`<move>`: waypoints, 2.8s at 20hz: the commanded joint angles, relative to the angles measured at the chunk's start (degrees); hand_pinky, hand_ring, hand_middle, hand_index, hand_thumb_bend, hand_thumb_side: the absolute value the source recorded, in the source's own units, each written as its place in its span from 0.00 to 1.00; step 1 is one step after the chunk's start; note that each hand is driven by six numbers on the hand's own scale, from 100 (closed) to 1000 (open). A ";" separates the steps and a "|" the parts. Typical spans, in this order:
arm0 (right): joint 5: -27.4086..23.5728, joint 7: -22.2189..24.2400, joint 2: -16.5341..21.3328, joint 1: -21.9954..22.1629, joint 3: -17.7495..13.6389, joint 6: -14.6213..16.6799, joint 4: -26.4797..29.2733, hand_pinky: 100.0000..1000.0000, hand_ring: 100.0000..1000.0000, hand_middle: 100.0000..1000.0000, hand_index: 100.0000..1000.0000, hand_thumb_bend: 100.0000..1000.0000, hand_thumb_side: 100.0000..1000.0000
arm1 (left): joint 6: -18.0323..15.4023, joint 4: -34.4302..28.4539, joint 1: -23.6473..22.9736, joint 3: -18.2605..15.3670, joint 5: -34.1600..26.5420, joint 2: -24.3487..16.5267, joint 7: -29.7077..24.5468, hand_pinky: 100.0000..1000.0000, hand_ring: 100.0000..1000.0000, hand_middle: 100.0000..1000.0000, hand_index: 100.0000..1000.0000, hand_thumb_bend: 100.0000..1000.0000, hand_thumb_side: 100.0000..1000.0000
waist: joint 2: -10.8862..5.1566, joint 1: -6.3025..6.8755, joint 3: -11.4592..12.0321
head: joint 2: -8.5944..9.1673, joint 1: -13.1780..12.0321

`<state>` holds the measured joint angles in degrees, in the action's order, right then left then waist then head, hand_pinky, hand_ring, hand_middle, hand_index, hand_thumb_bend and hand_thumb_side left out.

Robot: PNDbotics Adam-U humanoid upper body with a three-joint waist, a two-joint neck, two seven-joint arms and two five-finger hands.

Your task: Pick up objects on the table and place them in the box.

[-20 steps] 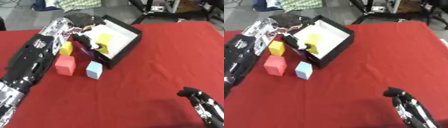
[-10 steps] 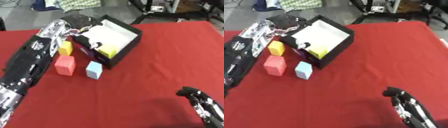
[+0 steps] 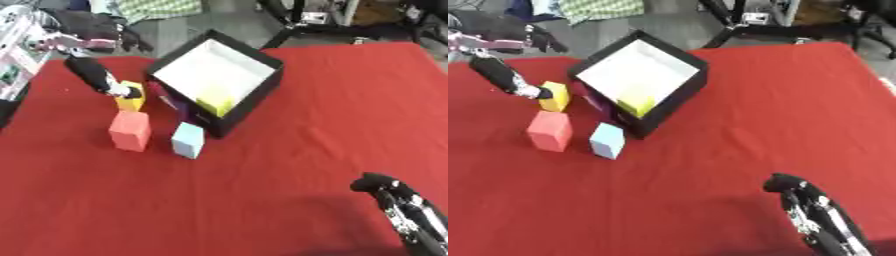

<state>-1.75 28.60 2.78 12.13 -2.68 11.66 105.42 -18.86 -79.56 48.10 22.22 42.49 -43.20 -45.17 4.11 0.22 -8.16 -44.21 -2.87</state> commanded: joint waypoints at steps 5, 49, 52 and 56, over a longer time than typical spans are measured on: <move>0.04 -0.04 0.79 -0.52 -0.15 0.05 0.65 1.00 0.78 0.69 0.80 0.00 0.49 | -3.63 0.10 -1.29 2.92 3.07 -1.29 -6.76 0.80 0.82 0.90 1.00 0.58 0.79 | -1.41 0.05 -0.40 | 0.09 0.26; -0.25 -0.29 0.85 -0.75 -0.33 -0.21 0.43 1.00 0.78 0.68 0.80 0.00 0.50 | -2.08 5.77 2.32 -2.92 6.18 0.89 -2.29 0.80 0.77 0.80 0.99 0.54 0.66 | -1.66 0.04 -0.75 | 0.09 1.33; -0.24 -0.19 0.91 -0.76 -0.26 -0.19 0.43 1.00 0.78 0.68 0.80 0.00 0.50 | -5.28 5.40 1.64 -0.22 8.08 0.71 -6.01 0.82 0.82 0.87 1.00 0.65 0.73 | -1.62 0.06 -0.75 | 0.09 1.37; -0.24 -0.14 0.93 -0.76 -0.19 -0.16 0.44 1.00 0.78 0.68 0.80 0.00 0.50 | -8.44 6.37 0.46 2.25 10.15 1.86 -6.75 0.82 0.83 0.89 1.00 0.65 0.70 | -1.51 0.02 -0.80 | 0.09 1.38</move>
<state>-1.76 28.37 2.83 11.63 -2.81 11.44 105.39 -19.38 -72.95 47.74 24.21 51.96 -40.56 -44.72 4.10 0.23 -8.89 -44.22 -1.61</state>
